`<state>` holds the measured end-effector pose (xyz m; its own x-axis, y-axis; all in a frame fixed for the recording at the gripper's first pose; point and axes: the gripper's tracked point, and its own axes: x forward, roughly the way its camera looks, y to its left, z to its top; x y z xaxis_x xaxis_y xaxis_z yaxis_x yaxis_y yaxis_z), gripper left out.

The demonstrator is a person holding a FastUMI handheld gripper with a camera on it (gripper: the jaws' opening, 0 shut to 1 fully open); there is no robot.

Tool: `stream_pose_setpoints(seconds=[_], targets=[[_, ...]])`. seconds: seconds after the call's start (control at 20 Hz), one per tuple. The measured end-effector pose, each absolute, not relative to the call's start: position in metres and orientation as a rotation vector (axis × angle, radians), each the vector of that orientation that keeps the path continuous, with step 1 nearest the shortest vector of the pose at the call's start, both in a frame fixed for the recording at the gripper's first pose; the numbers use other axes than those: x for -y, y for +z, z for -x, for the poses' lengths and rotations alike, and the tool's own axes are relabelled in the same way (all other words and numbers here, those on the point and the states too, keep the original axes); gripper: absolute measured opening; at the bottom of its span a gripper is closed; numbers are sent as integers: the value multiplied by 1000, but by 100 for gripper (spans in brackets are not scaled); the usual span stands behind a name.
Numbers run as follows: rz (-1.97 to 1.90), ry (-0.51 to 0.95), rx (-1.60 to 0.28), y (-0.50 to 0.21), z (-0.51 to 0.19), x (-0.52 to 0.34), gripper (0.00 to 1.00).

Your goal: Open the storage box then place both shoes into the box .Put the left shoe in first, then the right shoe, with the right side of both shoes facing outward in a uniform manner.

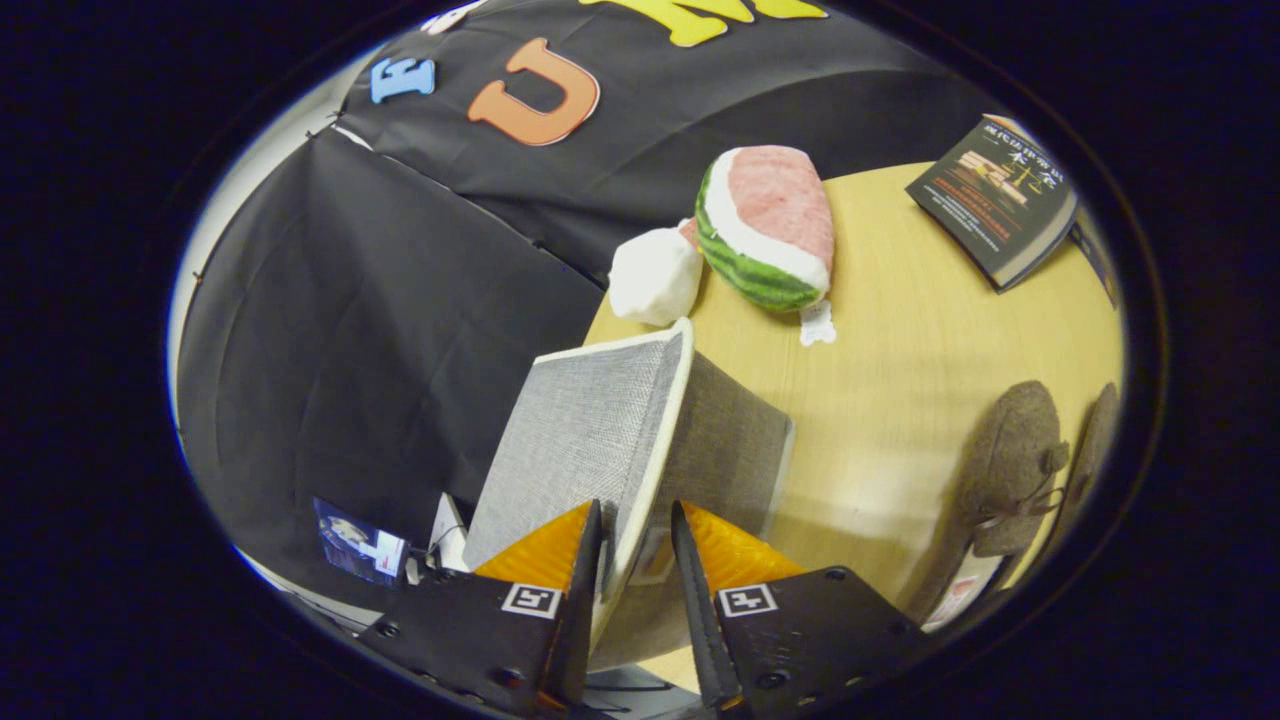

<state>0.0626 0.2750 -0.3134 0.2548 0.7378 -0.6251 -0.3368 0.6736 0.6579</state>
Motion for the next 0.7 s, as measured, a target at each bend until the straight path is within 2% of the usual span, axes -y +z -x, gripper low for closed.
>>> stream_pose_setpoints(seconds=[0.1,0.15,0.3,0.7], targets=[[-460,736,-1092,-306,-64,-270,21],[-469,736,-1100,-305,-63,-271,21],[-537,690,-1154,-304,-62,-270,3],[-641,678,-1109,-250,-54,-279,3]])
